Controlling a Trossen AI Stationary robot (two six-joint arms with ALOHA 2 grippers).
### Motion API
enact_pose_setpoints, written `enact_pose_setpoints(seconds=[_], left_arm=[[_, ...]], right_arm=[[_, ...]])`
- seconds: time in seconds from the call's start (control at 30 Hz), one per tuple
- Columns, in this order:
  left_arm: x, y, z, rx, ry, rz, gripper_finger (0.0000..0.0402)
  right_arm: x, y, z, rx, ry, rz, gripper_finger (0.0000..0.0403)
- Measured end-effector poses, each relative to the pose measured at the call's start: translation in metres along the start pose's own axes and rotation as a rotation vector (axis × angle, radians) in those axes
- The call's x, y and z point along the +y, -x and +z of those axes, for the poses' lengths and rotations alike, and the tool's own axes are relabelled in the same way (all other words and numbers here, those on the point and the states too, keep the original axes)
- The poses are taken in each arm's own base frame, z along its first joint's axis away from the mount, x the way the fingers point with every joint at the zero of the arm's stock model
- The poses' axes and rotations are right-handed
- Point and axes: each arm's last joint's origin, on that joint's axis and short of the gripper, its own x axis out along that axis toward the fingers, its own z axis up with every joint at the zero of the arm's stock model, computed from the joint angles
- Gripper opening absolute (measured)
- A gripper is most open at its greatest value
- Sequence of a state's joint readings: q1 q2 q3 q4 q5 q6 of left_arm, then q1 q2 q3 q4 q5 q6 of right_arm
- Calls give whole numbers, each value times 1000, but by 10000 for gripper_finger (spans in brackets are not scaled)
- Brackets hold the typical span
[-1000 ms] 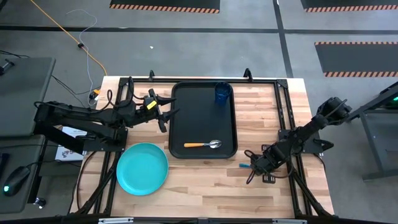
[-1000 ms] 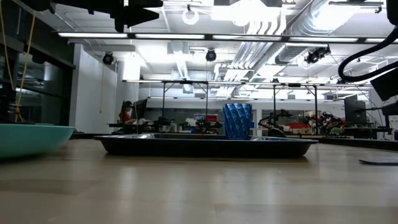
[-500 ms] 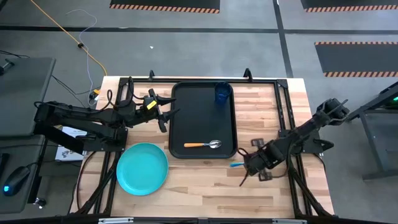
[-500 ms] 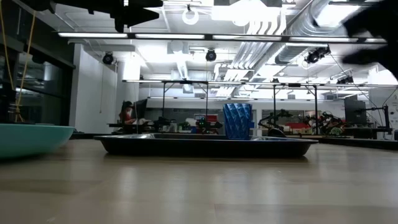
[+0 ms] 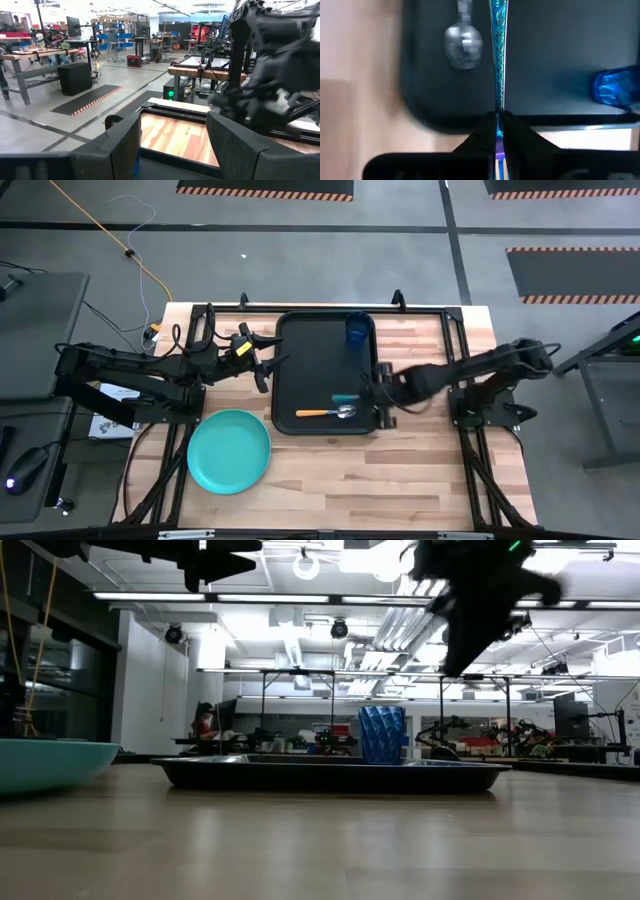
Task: Pick and place plate/cup/fork/spoon on tray
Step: Put the blue fork on the black tray above the yellow spoon
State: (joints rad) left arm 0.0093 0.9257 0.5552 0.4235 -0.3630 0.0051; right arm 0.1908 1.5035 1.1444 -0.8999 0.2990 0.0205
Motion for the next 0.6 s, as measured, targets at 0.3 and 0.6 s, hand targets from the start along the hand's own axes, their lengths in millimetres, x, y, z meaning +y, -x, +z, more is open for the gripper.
enact_pose_setpoints(seconds=[0.3,0.6], left_arm=[[0,0,0,-1,1,0,216],[-1,0,0,0,1,-11,216]], right_arm=[[-20,-68,42,88,56,-5,1],[-33,-104,81,75,-12,74,0]])
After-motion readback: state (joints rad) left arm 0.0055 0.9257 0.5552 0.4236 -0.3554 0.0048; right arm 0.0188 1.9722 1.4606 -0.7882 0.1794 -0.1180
